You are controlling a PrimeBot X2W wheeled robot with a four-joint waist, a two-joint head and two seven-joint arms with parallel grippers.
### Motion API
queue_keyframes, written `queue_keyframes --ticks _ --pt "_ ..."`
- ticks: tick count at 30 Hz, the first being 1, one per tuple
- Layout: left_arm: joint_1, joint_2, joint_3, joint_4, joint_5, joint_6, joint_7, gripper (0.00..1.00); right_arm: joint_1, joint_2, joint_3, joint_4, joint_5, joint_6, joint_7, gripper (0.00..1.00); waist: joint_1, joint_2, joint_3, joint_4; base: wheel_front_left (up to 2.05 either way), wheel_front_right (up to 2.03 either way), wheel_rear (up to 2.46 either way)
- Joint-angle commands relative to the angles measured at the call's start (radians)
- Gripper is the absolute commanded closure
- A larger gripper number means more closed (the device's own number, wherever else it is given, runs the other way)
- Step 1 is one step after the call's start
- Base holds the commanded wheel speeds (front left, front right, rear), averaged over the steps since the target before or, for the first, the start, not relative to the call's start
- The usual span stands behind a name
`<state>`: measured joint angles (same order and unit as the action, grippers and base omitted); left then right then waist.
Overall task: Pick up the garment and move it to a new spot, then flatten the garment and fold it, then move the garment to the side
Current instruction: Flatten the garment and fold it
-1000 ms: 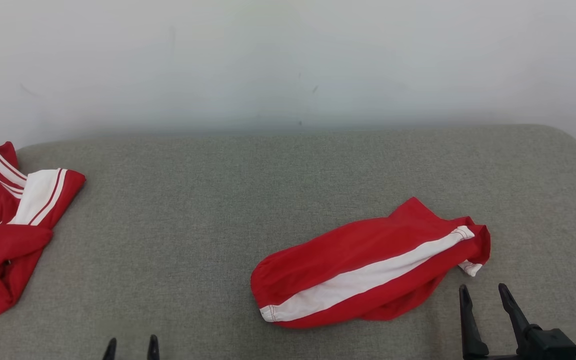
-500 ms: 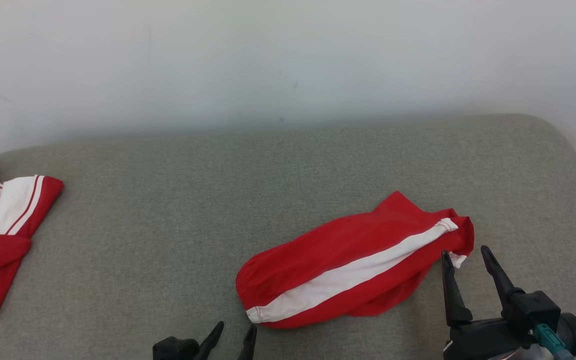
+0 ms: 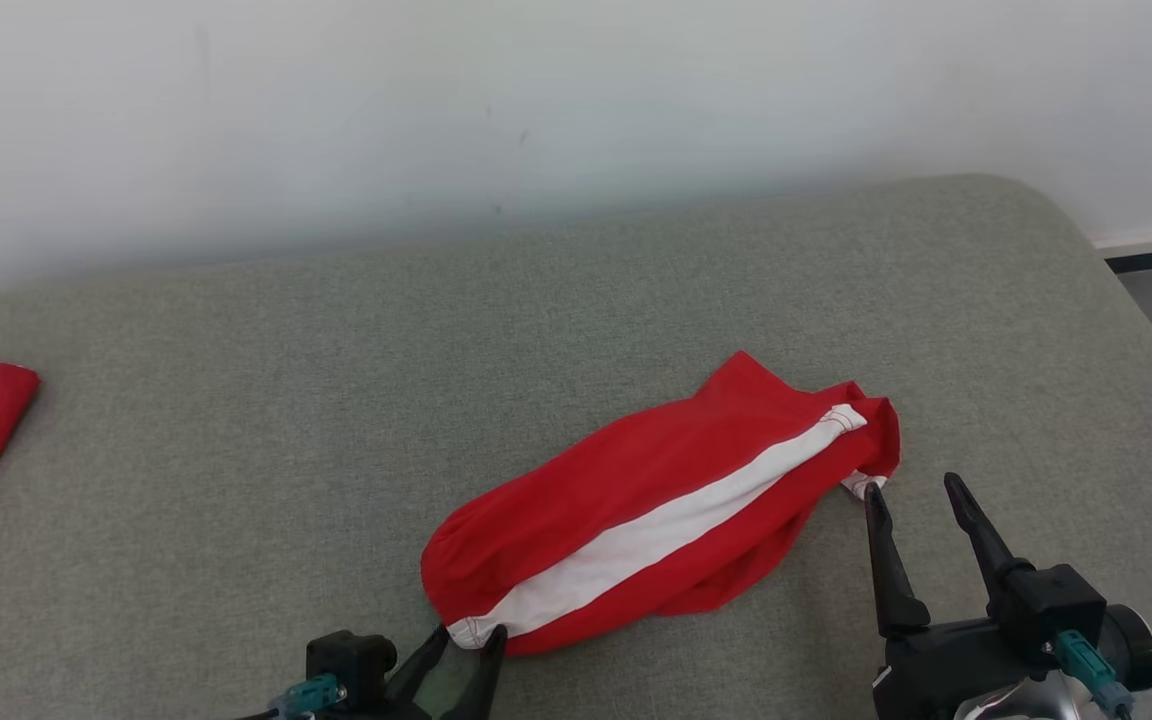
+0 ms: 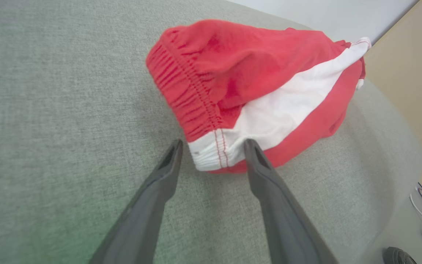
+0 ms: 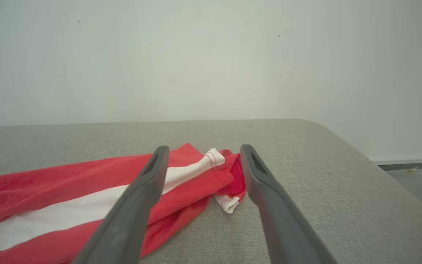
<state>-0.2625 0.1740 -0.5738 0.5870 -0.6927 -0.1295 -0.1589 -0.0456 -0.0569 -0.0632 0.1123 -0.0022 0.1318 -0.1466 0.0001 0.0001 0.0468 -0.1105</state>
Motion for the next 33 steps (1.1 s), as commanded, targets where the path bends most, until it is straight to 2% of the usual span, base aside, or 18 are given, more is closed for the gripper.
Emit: queue_keyframes --ticks 1,2,5,9,16,22,30,31,32,33 --pt "-0.015 0.007 -0.009 0.008 -0.018 -0.001 -0.011 0.35 -0.007 -0.003 0.003 0.002 0.004 -0.002 -0.004 0.00 -0.0001 -0.0001 0.005 -0.006 0.00 0.00 0.00" --pt "-0.029 0.017 -0.042 0.021 -0.039 -0.001 -0.028 1.00 -0.006 -0.004 0.004 0.003 0.001 -0.002 -0.002 0.00 -0.0001 -0.0001 0.005 -0.005 0.00 0.00 0.00" --pt "-0.028 0.028 -0.068 0.024 -0.060 -0.001 -0.046 1.00 -0.007 -0.010 0.011 0.003 -0.002 -0.002 0.009 0.00 -0.0001 -0.0001 0.002 0.005 0.00 0.00 0.00" --pt "-0.025 0.047 -0.100 0.016 -0.082 -0.001 -0.071 1.00 -0.044 -0.067 0.032 0.013 0.018 -0.002 0.074 0.00 -0.0001 -0.0001 -0.001 0.031 0.00 0.00 0.00" --pt "-0.045 0.059 -0.123 0.002 -0.081 -0.001 -0.086 1.00 -0.171 -0.196 0.005 0.067 0.031 -0.002 0.375 0.00 -0.0001 -0.0001 0.009 0.067 0.00 0.00 0.00" --pt "-0.072 0.052 -0.131 0.001 -0.079 0.000 -0.094 1.00 -0.228 -0.256 0.072 0.120 0.125 -0.002 0.551 0.00 -0.0001 -0.0001 0.042 0.088 0.00 0.00 0.00" --pt "-0.110 0.049 -0.142 0.010 -0.079 0.000 -0.100 1.00 -0.302 -0.277 0.169 0.178 0.199 -0.002 0.612 0.00 -0.0001 -0.0001 0.089 0.098 0.00 0.00 0.00" --pt "-0.112 0.048 -0.144 0.011 -0.080 0.000 -0.101 1.00 -0.308 -0.277 0.175 0.188 0.205 -0.002 0.620 0.09 -0.0001 -0.0001 0.090 0.098 0.00 0.00 0.00" --pt "-0.113 0.047 -0.146 0.013 -0.081 0.000 -0.102 1.00 -0.313 -0.277 0.178 0.199 0.210 -0.002 0.631 0.46 -0.0001 -0.0001 0.092 0.099 0.00 0.00 0.00" --pt "-0.115 0.047 -0.147 0.014 -0.082 0.000 -0.102 1.00 -0.318 -0.277 0.178 0.207 0.215 -0.002 0.639 0.60 -0.0001 -0.0001 0.093 0.099 0.00 0.00 0.00"
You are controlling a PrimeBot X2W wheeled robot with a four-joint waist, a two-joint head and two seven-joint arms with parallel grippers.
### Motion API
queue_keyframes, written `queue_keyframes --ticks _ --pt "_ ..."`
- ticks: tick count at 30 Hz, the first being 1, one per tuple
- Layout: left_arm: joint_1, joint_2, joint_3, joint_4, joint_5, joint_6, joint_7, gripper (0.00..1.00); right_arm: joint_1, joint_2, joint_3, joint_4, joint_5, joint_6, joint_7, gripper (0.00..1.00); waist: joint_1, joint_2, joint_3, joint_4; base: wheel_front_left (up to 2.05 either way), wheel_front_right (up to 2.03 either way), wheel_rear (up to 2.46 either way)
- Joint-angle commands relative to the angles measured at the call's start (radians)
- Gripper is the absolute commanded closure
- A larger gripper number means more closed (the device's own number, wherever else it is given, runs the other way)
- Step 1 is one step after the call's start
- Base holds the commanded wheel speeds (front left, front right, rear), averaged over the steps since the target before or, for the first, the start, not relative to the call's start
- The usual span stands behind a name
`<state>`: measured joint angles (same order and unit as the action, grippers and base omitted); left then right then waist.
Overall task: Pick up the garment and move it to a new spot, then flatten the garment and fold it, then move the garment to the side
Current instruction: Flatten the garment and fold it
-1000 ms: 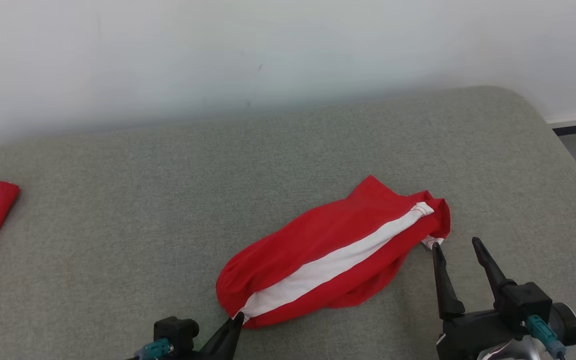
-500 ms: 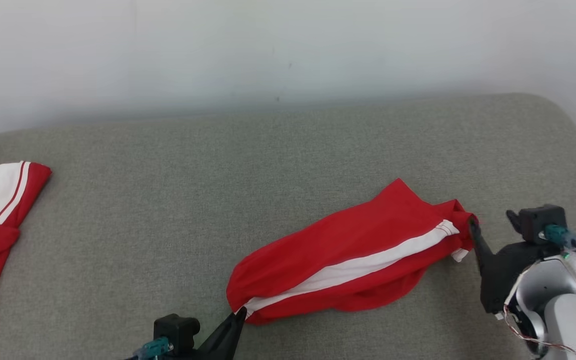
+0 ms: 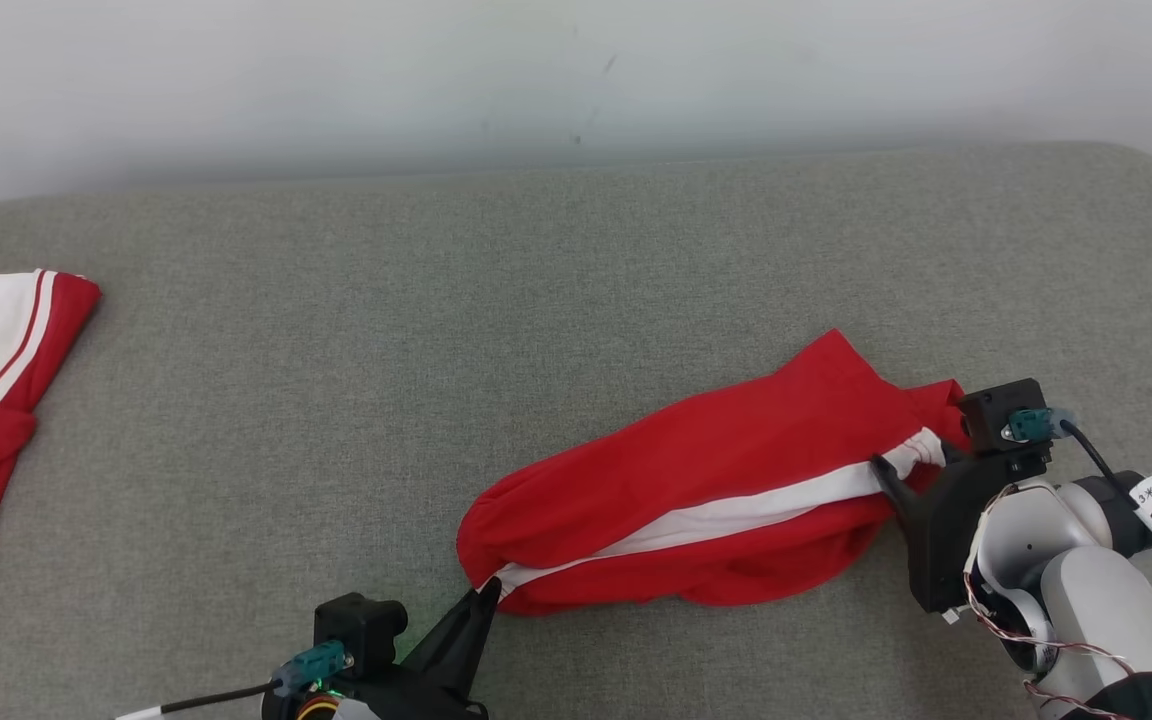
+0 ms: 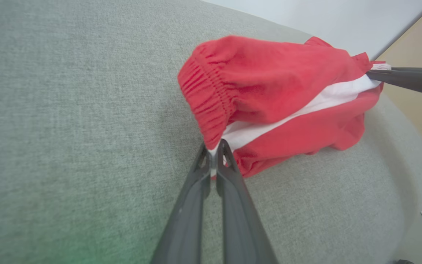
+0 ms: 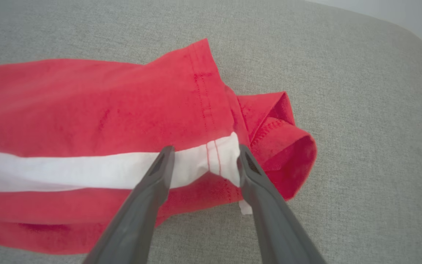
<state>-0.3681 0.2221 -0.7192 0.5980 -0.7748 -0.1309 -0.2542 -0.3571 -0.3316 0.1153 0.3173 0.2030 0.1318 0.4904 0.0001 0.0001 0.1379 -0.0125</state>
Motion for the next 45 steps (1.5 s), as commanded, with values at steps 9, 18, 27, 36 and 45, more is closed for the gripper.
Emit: queue_keyframes --ticks 9,18,27,36,45 --pt "-0.029 -0.003 0.008 -0.005 -0.007 0.001 -0.010 1.00 -0.019 0.003 -0.011 -0.015 0.021 -0.002 -0.036 1.00 -0.0001 -0.0001 -0.009 -0.007 0.00 0.00 0.00" --pt "-0.084 0.021 0.148 -0.201 -0.019 0.001 -0.012 1.00 -0.046 0.027 -0.078 -0.185 0.079 -0.002 -0.175 1.00 -0.0001 -0.0001 -0.058 -0.035 0.00 0.00 0.00" --pt "-0.279 0.126 0.194 -0.415 -0.193 0.001 0.081 1.00 -0.176 0.030 -0.099 -0.344 0.139 -0.002 -0.283 1.00 -0.0001 -0.0001 -0.105 -0.077 0.00 0.00 0.00" --pt "-0.401 0.198 0.225 -0.533 -0.366 0.001 0.228 1.00 -0.244 0.002 -0.099 -0.378 0.158 -0.002 -0.282 1.00 -0.0001 -0.0001 -0.137 -0.108 0.00 0.00 0.00" --pt "-0.426 0.208 0.255 -0.500 -0.419 0.034 0.276 1.00 -0.268 -0.014 -0.040 -0.349 0.197 -0.002 -0.244 1.00 -0.0001 -0.0001 -0.126 -0.127 0.00 0.00 0.00"
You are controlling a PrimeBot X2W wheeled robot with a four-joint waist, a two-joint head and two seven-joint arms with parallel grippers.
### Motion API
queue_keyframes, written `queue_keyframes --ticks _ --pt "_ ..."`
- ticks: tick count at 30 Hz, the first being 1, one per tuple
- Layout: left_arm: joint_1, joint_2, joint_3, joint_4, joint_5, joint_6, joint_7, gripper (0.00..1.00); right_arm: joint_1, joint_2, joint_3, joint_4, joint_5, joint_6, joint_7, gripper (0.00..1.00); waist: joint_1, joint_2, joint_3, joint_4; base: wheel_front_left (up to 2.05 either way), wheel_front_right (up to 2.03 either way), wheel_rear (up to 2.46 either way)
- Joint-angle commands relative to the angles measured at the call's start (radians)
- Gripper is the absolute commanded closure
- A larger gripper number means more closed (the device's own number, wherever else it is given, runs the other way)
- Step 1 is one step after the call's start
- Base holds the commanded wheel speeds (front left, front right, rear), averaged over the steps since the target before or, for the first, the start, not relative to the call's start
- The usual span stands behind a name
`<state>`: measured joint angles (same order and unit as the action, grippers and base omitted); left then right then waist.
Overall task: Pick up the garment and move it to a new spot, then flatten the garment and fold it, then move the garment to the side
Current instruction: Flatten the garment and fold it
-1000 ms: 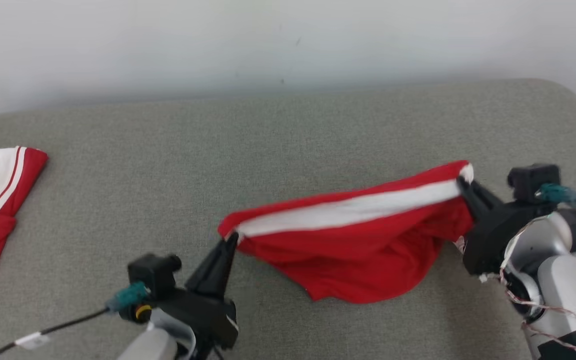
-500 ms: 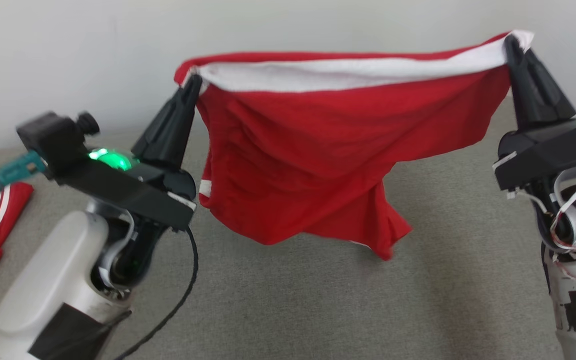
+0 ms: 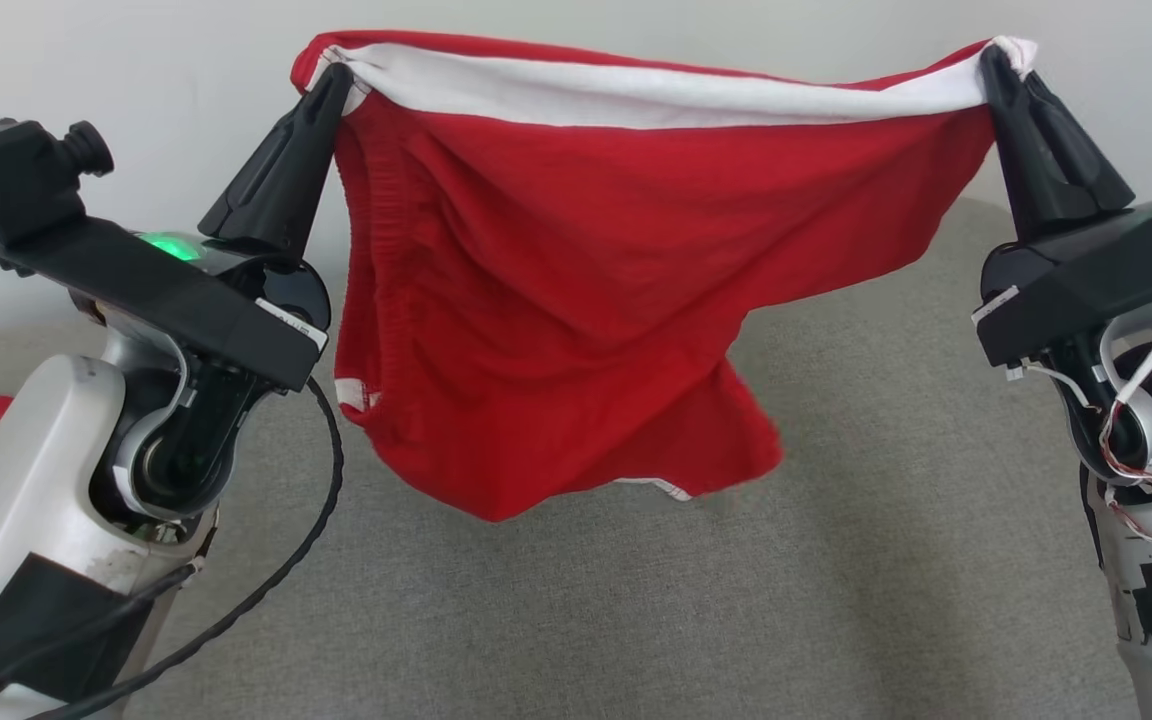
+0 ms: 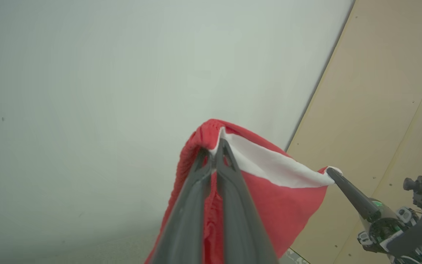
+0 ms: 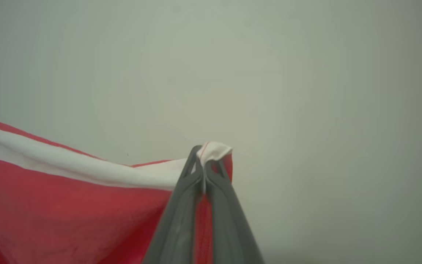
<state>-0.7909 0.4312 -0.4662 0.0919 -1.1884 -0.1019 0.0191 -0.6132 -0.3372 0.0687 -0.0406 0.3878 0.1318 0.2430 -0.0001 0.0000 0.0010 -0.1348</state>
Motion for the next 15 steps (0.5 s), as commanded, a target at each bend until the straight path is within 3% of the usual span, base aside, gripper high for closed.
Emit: queue_keyframes --ticks 1,8,15 --pt "-0.003 -0.004 0.003 0.012 -0.011 0.005 0.004 1.00 -0.020 -0.010 0.015 0.018 0.016 -0.002 0.006 1.00 0.0001 0.0000 0.019 -0.005 0.00 0.00 0.00" --pt "-0.068 -0.011 0.002 0.062 0.027 0.015 -0.008 1.00 -0.099 -0.046 0.057 0.086 0.031 -0.002 0.005 1.00 0.0001 0.0000 0.116 0.001 0.00 0.00 0.00" --pt "-0.242 -0.013 0.043 0.162 0.061 0.018 -0.035 1.00 -0.320 -0.053 0.150 0.226 0.025 -0.002 -0.022 1.00 0.0001 0.0000 0.293 -0.009 0.00 0.00 0.00"
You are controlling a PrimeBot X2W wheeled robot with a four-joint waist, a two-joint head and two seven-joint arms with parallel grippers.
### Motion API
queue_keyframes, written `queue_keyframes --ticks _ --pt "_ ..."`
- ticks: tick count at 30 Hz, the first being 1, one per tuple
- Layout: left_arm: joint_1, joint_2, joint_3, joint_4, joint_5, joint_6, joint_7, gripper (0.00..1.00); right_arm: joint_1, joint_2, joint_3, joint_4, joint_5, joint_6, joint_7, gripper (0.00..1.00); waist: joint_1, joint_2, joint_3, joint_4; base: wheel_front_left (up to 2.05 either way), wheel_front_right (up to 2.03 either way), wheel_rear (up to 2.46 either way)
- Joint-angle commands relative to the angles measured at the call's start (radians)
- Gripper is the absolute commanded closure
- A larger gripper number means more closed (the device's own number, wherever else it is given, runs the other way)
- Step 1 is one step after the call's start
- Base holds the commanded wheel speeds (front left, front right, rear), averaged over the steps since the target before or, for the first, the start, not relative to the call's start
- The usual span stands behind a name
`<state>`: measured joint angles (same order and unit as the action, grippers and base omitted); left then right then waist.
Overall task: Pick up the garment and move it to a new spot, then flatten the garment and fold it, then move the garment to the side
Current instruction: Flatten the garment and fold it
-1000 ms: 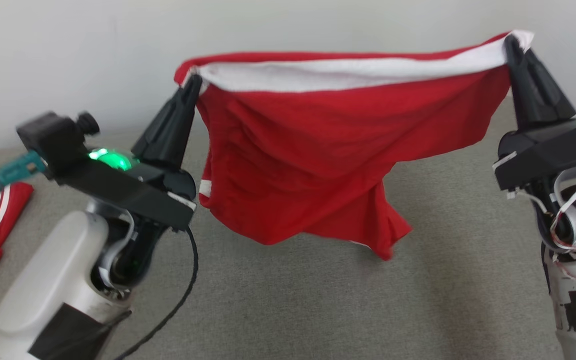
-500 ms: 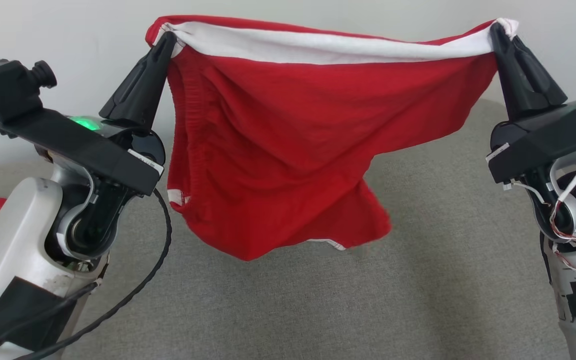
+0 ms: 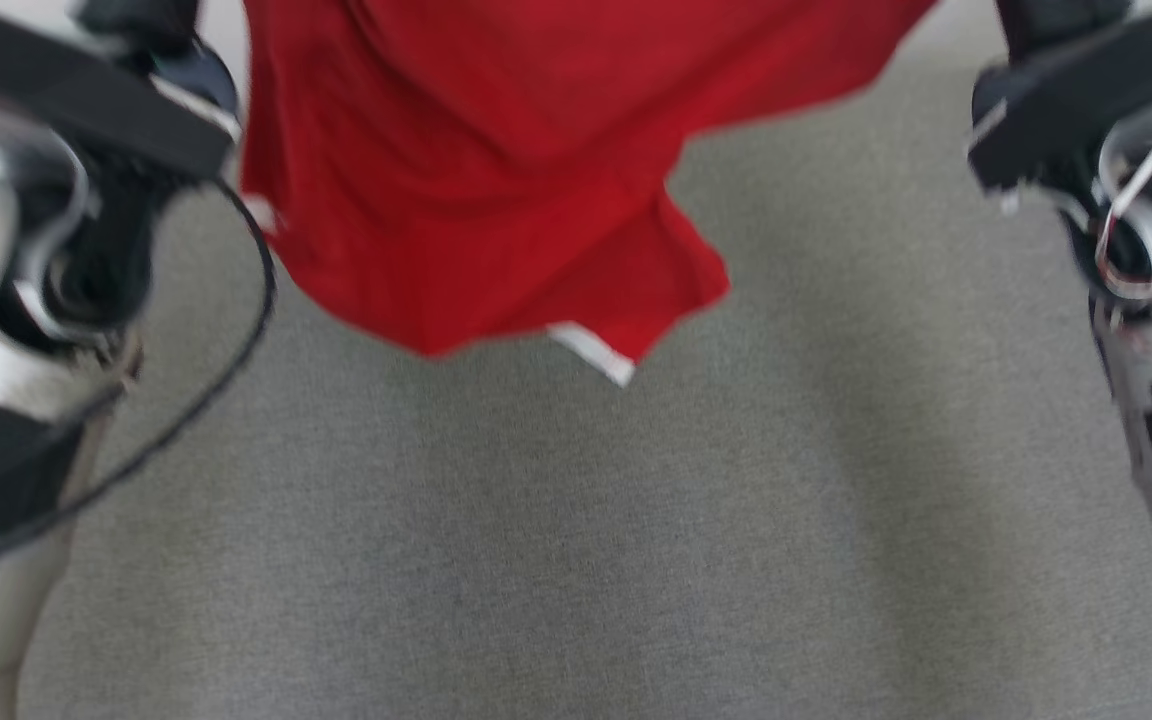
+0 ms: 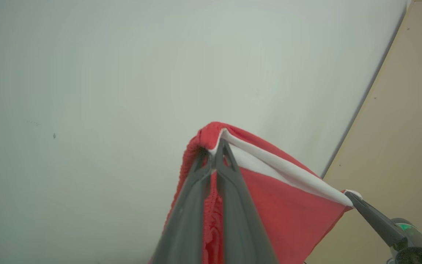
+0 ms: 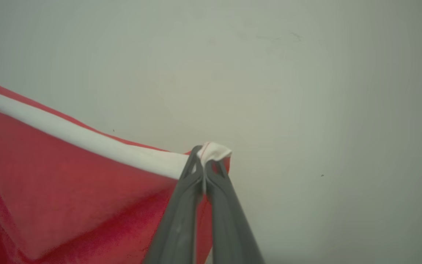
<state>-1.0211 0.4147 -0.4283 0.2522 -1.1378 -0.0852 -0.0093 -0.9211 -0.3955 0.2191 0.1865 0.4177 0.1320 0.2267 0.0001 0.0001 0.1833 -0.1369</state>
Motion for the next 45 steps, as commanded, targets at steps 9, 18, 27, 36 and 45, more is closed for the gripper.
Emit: queue_keyframes --ticks 9,18,27,36,45 --pt "-0.254 -0.021 0.053 0.186 0.089 0.000 -0.141 1.00 -0.334 0.005 0.103 0.211 -0.087 -0.003 -0.147 1.00 -0.0001 -0.0001 0.279 -0.010 0.00 0.00 0.00" --pt "-0.317 -0.054 0.065 0.253 0.192 -0.033 -0.253 1.00 -0.462 0.041 0.050 0.371 -0.226 -0.003 -0.380 1.00 -0.0001 -0.0001 0.365 0.011 0.00 0.00 0.00" --pt "-0.195 -0.070 -0.001 0.222 0.193 -0.048 -0.256 1.00 -0.382 0.023 0.150 0.436 -0.181 -0.003 -0.352 1.00 -0.0001 -0.0001 0.354 0.020 0.00 0.00 0.00" --pt "0.008 -0.024 -0.069 0.122 0.169 -0.044 -0.257 1.00 -0.207 -0.057 0.168 0.354 -0.102 -0.003 -0.261 1.00 -0.0001 -0.0001 0.256 0.021 0.00 0.00 0.00" --pt "0.247 -0.021 -0.092 0.068 0.185 -0.044 -0.257 1.00 0.040 -0.098 0.114 0.245 -0.064 -0.003 -0.199 1.00 -0.0001 -0.0001 0.123 0.040 0.00 0.00 0.00"
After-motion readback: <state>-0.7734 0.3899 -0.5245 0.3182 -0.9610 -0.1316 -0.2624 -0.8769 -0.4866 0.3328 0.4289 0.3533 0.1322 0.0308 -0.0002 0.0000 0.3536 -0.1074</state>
